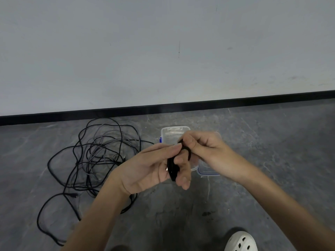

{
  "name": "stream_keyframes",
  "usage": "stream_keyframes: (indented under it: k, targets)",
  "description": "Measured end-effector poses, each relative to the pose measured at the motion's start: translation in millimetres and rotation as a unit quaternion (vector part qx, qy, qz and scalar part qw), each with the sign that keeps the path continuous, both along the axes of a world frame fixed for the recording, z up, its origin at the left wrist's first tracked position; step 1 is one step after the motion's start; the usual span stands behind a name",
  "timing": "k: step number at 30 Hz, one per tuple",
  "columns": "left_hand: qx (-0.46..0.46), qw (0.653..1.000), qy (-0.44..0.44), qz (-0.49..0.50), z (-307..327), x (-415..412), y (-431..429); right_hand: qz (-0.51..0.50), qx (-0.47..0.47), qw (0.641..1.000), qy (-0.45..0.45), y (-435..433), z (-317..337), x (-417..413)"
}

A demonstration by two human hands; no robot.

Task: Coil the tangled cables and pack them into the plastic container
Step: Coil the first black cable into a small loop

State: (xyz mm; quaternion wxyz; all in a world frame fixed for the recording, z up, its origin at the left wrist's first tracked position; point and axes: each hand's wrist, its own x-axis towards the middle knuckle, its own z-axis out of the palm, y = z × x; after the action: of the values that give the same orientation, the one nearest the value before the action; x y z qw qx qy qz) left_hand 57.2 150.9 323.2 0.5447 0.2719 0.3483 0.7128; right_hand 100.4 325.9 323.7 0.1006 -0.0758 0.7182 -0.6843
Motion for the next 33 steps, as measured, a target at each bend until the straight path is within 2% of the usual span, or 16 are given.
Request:
stream_keyframes:
  k: [4,8,15,18,20,23,27,29,33]
  targets:
    - [0.037,0.998,-0.027,0.032,-3,-2,0,-0.014,-0.072,0.996,-0.05,1,1,-1]
    - [0.058,0.995,-0.048,0.064,-7,-2,1,-0.062,-0.061,0.995,-0.051,-6,-1,-4]
    - [0.052,0.993,-0.013,0.101,-12,-2,1,-0.091,-0.078,0.984,-0.133,-13,-5,-3]
    - [0.107,0.989,-0.047,0.092,-10,-2,3,-0.069,-0.137,0.974,-0.166,-16,-3,-1]
    - [0.146,0.979,-0.105,0.101,-8,-3,5,-0.043,-0.171,0.968,-0.177,-20,-4,-1]
    - [0.214,0.94,-0.239,0.114,-3,-6,3,-0.021,-0.155,0.975,-0.157,-24,-7,-1]
    - [0.219,0.914,-0.296,0.168,2,-9,-1,0.022,-0.094,0.982,-0.161,-28,-10,3]
    - [0.209,0.903,-0.309,0.213,2,-9,0,0.031,-0.086,0.984,-0.152,-30,-10,4]
    - [0.133,0.89,-0.253,0.356,1,-12,-3,0.021,-0.06,0.989,-0.134,-33,-3,4]
